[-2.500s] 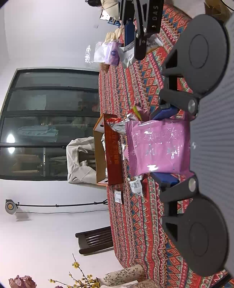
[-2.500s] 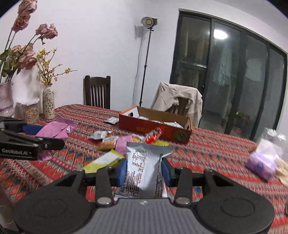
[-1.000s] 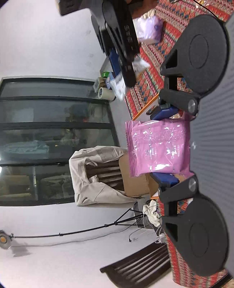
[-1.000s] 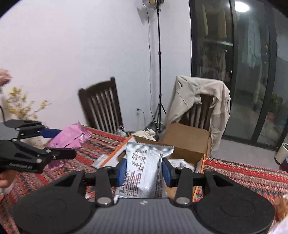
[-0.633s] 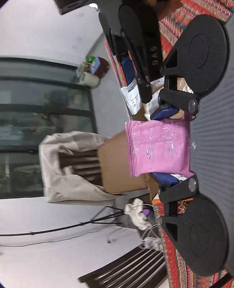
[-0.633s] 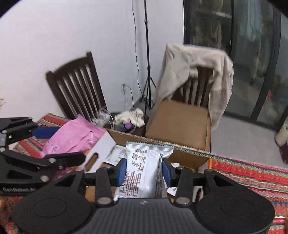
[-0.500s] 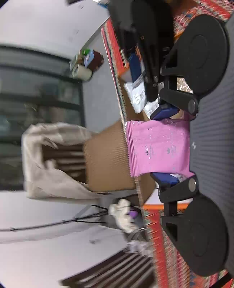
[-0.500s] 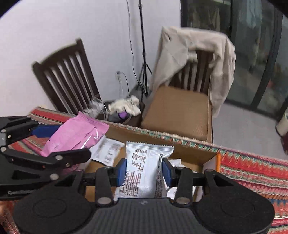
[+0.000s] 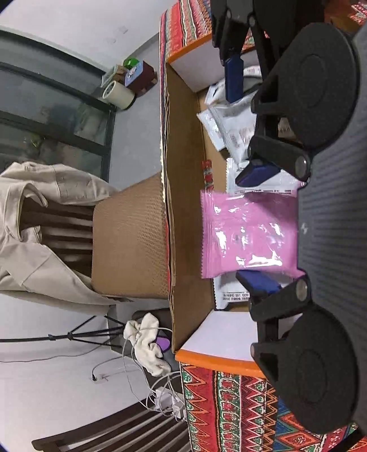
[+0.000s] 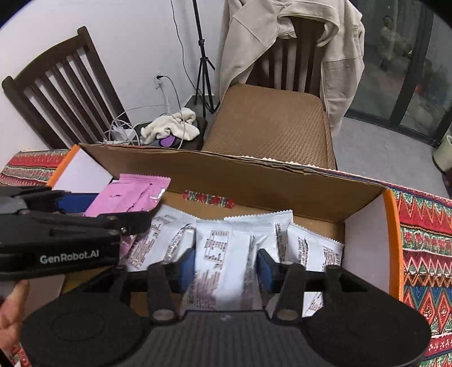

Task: Organize snacks
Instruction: 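Open both tools to drop the packets into the box, then withdraw both tools from the box back toward the snack pile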

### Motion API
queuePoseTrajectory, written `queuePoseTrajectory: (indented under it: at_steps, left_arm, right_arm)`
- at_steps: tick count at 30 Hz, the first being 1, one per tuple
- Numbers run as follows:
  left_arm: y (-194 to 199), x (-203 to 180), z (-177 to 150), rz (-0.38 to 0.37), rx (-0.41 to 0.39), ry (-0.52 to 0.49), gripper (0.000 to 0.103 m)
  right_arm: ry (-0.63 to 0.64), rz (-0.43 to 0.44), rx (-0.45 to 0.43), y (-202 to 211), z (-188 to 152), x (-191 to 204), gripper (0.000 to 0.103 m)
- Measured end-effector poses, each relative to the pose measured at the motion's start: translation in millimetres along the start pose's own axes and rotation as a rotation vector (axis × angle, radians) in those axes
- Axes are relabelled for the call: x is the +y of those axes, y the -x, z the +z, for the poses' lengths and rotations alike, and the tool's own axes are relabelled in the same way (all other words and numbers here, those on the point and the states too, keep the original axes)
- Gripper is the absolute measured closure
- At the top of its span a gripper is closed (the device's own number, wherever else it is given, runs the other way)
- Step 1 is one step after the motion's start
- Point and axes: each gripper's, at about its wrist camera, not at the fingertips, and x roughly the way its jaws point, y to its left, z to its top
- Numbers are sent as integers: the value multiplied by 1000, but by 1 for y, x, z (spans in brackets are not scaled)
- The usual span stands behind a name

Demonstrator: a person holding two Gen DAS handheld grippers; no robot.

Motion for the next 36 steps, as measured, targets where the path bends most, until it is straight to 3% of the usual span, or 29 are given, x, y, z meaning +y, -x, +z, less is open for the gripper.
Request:
queuePoseTrajectory:
  at_steps: [2,7,14,16,23,27,29,31,34,36]
  left_arm:
    - [13,-2,1,-14,-21,-4,30]
    - [70,-7,-1,-38,-108,-31,27]
    - [176,-30,-39,-65,-240,-120,16]
    - [207,-37,-58,-71,-281,-140,14]
    - [313,-55,-153,-36,-450,-215,3]
    - [363,-65,-221,-11,-550,-245,0]
    - [381,-68,-256,-11,-590,-238,0]
    - [393,-69,-292,5,-627,-231,0]
    - [406,-71,-351,44,-702,-208,0]
    - [408,-70,-386,73,-706,-162,0]
  right_arm:
    - [-1,8,-12,8,-1,-1,36]
    - [-16,2,-85,61,-4,-9,36]
    - [-10,-60,-200,180,-46,-12,29]
    - [-1,-74,-231,213,-65,-7,22]
    - [32,-88,-349,305,-150,23,10]
    - [72,-72,-420,340,-214,49,10]
    - [95,-79,-471,352,-250,62,9]
    - [113,-114,-536,359,-290,75,0]
    - [129,-163,-615,360,-354,91,0]
    - [130,-191,-633,356,-391,100,0]
